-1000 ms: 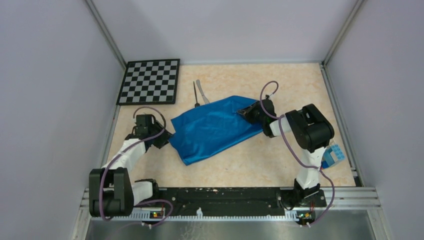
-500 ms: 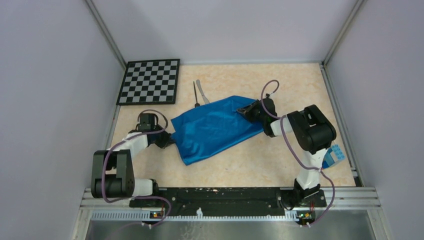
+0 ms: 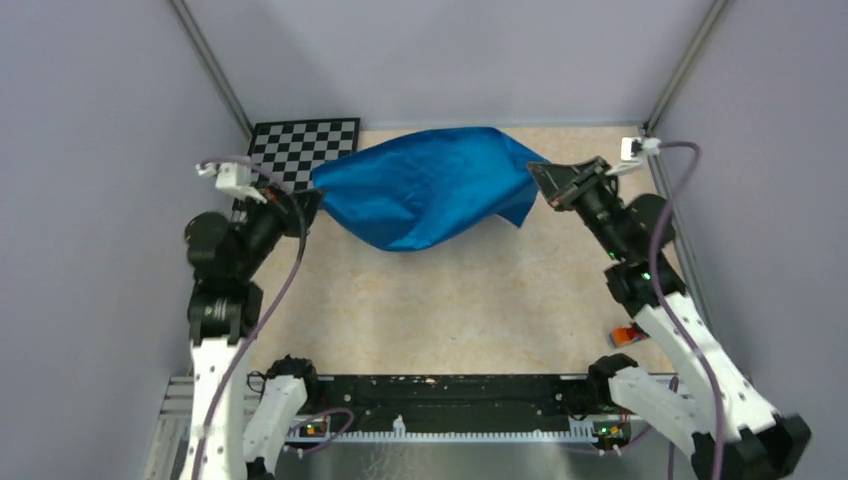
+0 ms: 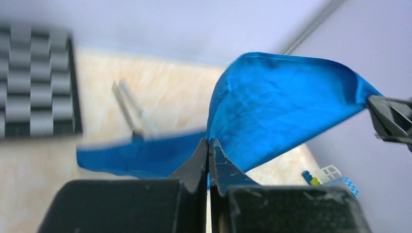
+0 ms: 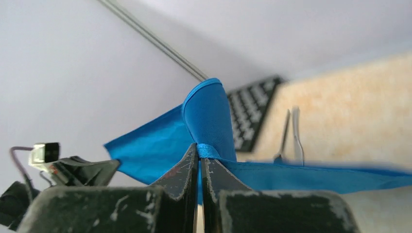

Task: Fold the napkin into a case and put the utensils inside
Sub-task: Pick up the crumpled napkin from the center of the board, then flatten out the crumpled napkin at the center of the board.

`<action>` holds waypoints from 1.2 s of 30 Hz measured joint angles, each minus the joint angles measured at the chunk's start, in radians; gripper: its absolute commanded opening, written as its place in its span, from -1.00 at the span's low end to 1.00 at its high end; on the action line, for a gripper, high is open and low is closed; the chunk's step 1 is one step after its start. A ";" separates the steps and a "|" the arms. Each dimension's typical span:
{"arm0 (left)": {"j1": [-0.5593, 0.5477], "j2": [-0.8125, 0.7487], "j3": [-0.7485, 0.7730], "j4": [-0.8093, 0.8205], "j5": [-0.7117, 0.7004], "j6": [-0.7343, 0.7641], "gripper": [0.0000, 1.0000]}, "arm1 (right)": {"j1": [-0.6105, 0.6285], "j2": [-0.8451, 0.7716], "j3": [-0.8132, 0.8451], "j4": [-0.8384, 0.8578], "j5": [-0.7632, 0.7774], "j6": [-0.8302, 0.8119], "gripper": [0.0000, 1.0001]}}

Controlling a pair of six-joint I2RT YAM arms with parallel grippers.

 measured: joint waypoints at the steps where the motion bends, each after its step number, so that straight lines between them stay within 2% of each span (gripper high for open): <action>1: -0.003 -0.053 0.045 0.000 0.028 0.023 -1.00 | 0.000 -0.066 0.033 -0.045 -0.005 -0.032 -1.00; 6: -0.072 -0.143 0.354 -0.016 0.139 0.126 -1.00 | 0.000 -0.323 0.175 -0.205 -0.033 -0.143 -1.00; 10: -0.082 -0.157 0.500 0.020 0.191 0.146 -1.00 | 0.000 -0.446 0.306 -0.291 -0.053 -0.202 -1.00; 14: -0.082 -0.156 0.492 0.136 0.216 0.113 -1.00 | 0.000 -0.496 0.392 -0.352 0.016 -0.240 -1.00; 19: -0.083 -0.090 0.346 0.336 0.223 0.052 -1.00 | 0.000 -0.495 0.379 -0.478 0.334 -0.258 -1.00; 23: -0.100 0.134 0.253 0.518 0.232 -0.001 -1.00 | 0.000 -0.413 0.316 -0.492 0.569 -0.287 -1.00; 27: -0.196 0.458 0.237 0.609 0.176 0.008 -1.00 | -0.024 -0.217 0.224 -0.415 0.735 -0.343 -1.00; 31: -0.276 0.805 0.289 0.655 0.126 0.014 -1.00 | -0.199 0.052 0.144 -0.300 0.709 -0.349 -1.00; 34: -0.307 1.099 0.430 0.699 0.100 0.008 -1.00 | -0.338 0.293 0.140 -0.198 0.646 -0.353 -1.00; 35: -0.312 1.201 0.500 0.706 0.099 0.003 -0.84 | -0.379 0.383 0.154 -0.162 0.611 -0.359 -1.00; 36: -0.315 1.304 0.576 0.713 0.096 -0.003 -0.65 | -0.412 0.480 0.181 -0.133 0.576 -0.366 -0.88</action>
